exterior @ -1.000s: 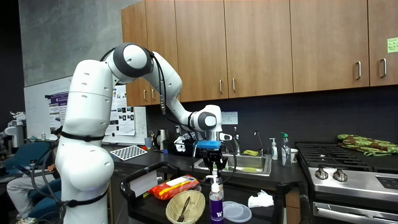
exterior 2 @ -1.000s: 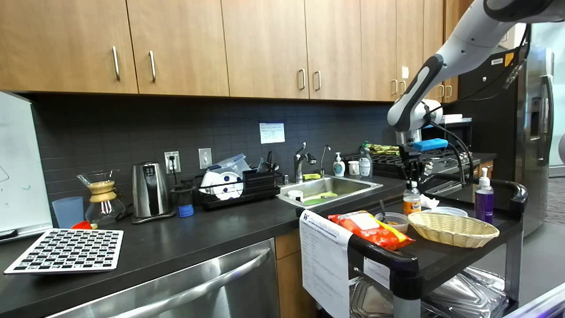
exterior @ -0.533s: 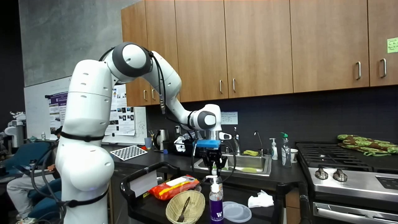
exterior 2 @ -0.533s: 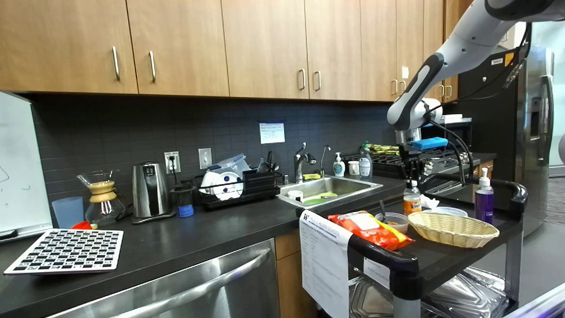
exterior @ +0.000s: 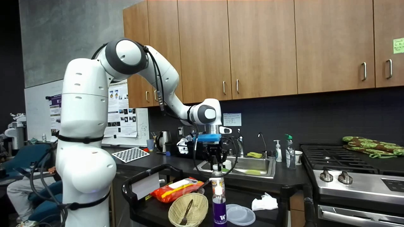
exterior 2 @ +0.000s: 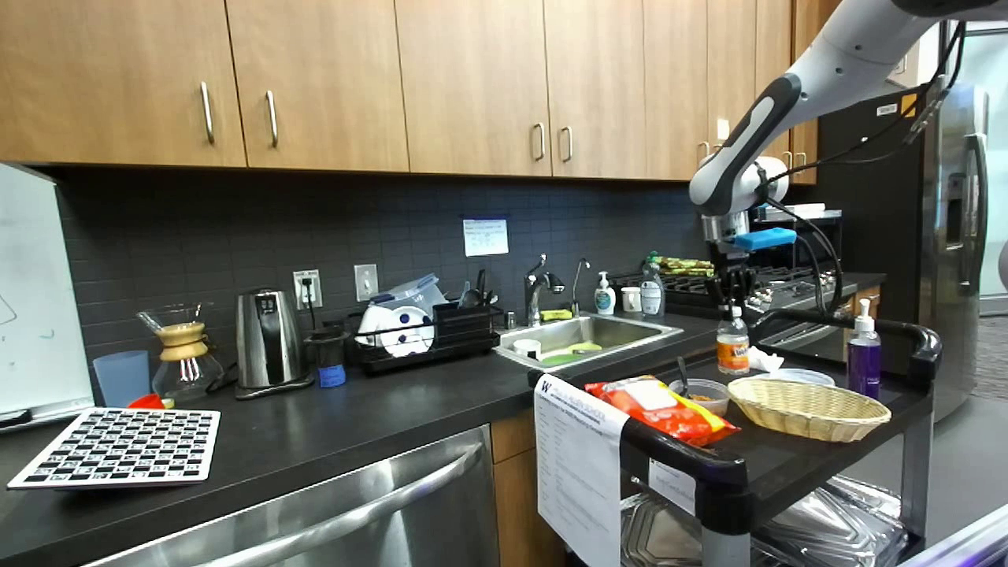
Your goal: Pick up the bottle with the orange label then set it back down on the service trolley.
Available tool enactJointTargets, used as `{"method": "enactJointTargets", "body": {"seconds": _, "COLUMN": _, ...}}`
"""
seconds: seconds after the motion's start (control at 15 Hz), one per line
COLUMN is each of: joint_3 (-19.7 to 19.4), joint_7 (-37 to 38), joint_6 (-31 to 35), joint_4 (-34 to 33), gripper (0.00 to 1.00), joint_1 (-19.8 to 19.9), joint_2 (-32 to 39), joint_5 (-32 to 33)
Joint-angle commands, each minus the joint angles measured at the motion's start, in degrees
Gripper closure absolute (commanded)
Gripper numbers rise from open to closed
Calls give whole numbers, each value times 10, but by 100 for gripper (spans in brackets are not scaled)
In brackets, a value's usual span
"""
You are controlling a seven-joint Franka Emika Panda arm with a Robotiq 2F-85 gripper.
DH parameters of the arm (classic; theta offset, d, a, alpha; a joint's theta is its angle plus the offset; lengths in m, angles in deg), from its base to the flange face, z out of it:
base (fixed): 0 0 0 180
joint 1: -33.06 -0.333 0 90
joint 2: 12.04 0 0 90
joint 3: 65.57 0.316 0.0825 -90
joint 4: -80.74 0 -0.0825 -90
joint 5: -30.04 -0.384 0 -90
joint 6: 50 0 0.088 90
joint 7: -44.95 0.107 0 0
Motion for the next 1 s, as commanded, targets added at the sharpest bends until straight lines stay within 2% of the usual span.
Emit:
{"method": "enactJointTargets", "body": {"seconds": 0.0, "joint_3": 5, "joint_7": 10, "joint_6": -32, "joint_4": 9, "gripper": 85, "joint_1": -7, "joint_2": -38, "joint_5": 13}}
{"method": "enactJointTargets", "body": {"seconds": 0.93, "joint_3": 18, "joint_7": -6, "joint_6": -216, "joint_4": -12, "gripper": 85, "joint_1": -26, "joint_2": -109, "joint_5": 28}}
